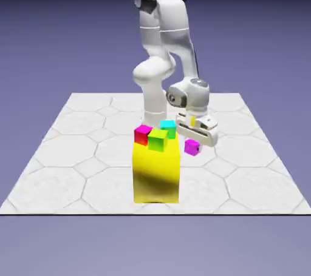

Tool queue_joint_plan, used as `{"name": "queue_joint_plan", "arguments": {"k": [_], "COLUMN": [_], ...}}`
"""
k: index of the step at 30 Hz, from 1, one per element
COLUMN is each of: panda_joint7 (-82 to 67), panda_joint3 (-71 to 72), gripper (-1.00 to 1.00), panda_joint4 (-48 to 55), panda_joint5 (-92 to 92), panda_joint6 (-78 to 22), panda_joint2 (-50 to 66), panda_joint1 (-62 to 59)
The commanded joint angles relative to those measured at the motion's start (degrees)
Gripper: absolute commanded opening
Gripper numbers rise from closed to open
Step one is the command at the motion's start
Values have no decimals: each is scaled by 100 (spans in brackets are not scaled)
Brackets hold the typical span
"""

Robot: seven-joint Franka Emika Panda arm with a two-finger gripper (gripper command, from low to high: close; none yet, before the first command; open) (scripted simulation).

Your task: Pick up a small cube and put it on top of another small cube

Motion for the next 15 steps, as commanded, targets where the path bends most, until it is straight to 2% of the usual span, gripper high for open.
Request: {"name": "queue_joint_plan", "arguments": {"k": [1,4,6,15], "panda_joint7": [66,265,510,309], "panda_joint3": [-208,-831,-710,499], "gripper": [-100,-100,-100,-100], "panda_joint4": [-12,-46,179,1603], "panda_joint5": [-105,-419,-501,128], "panda_joint6": [-91,-382,-655,-2897], "panda_joint2": [-114,-457,-632,-1645], "panda_joint1": [171,680,787,-619]}}
